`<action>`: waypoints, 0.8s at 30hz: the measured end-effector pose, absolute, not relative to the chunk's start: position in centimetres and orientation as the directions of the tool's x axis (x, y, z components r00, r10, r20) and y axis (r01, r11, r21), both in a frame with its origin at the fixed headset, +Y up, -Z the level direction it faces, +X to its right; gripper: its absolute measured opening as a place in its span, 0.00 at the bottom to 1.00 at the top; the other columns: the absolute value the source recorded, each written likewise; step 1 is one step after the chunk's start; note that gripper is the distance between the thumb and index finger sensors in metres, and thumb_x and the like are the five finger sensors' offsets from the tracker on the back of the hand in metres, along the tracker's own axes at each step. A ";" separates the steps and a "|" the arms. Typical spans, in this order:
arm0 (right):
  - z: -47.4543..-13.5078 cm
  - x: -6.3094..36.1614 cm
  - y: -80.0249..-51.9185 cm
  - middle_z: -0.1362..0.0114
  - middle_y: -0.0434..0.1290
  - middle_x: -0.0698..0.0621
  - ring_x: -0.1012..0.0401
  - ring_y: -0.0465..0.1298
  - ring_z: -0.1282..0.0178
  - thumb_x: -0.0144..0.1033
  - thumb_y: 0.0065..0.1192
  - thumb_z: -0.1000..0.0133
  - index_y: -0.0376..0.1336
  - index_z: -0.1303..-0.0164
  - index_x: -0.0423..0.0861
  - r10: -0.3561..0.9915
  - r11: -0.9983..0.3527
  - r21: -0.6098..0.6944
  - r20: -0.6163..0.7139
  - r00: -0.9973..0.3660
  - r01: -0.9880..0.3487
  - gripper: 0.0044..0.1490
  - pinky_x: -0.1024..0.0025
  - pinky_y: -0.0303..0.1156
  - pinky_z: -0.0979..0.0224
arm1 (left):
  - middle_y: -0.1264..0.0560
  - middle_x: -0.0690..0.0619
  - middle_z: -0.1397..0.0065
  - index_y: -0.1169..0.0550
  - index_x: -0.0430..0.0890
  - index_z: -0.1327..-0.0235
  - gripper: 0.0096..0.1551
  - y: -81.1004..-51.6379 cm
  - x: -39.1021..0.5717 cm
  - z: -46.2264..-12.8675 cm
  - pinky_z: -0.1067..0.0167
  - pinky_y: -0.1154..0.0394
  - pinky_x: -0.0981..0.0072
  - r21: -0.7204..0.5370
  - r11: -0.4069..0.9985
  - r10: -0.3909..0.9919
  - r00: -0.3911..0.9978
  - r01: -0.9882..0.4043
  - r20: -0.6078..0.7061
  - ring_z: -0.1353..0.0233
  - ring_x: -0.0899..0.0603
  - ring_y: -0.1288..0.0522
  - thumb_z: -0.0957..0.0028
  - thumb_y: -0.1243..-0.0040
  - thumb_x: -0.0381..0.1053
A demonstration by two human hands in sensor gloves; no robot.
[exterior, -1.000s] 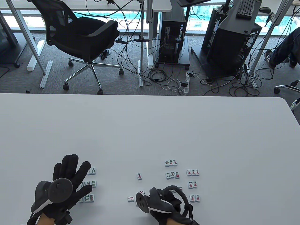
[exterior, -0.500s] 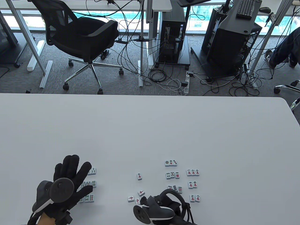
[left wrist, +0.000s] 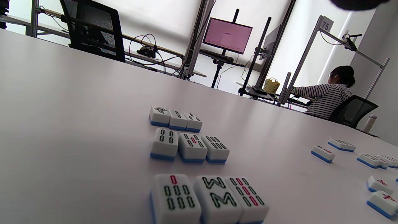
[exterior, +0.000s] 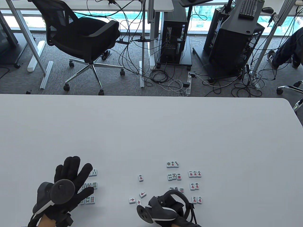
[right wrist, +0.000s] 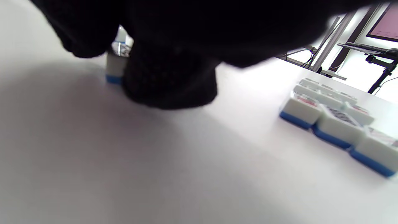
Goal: Mahjong suit sorting
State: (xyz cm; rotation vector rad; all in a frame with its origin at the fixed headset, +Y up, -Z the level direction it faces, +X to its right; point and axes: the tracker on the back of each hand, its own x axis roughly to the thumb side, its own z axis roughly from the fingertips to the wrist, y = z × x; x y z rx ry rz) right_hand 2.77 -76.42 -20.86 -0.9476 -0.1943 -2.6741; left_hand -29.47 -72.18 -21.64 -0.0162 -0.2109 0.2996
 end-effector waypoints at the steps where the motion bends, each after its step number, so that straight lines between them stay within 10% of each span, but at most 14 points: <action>1: -20.9 2.8 -76.4 0.74 0.84 0.52 0.64 0.78 0.87 0.52 0.59 0.53 0.74 0.58 0.35 -0.224 -0.949 0.035 0.623 -0.750 0.313 0.33 0.70 0.77 0.80 | 0.75 0.65 0.21 0.51 0.66 0.23 0.49 -72.2 -29.5 -21.6 0.22 0.72 0.41 -0.047 0.956 0.295 0.934 -0.291 0.204 0.16 0.49 0.76 0.59 0.53 0.77; 9: -21.2 4.0 -74.8 0.69 0.84 0.49 0.61 0.79 0.83 0.49 0.66 0.56 0.72 0.46 0.36 -0.067 -0.980 0.113 0.588 -0.806 0.165 0.36 0.68 0.78 0.76 | 0.75 0.65 0.21 0.51 0.66 0.23 0.49 -72.2 -29.5 -21.7 0.22 0.72 0.41 -0.045 0.955 0.296 0.934 -0.293 0.202 0.16 0.49 0.76 0.58 0.53 0.77; 15: -20.2 3.7 -75.3 0.59 0.83 0.50 0.61 0.80 0.74 0.41 0.72 0.58 0.61 0.30 0.46 -0.200 -0.949 0.043 0.679 -0.706 0.311 0.43 0.68 0.79 0.68 | 0.75 0.65 0.21 0.51 0.66 0.23 0.49 -72.1 -29.4 -21.7 0.22 0.72 0.41 -0.042 0.956 0.292 0.934 -0.289 0.206 0.16 0.49 0.76 0.59 0.53 0.77; 24: -19.7 2.8 -76.6 0.63 0.83 0.51 0.63 0.79 0.78 0.40 0.71 0.58 0.66 0.38 0.41 -0.239 -0.944 -0.016 0.726 -0.645 0.331 0.38 0.69 0.79 0.71 | 0.75 0.65 0.21 0.51 0.66 0.23 0.49 -72.2 -29.5 -21.6 0.22 0.72 0.41 -0.047 0.956 0.293 0.935 -0.289 0.202 0.16 0.49 0.76 0.58 0.53 0.77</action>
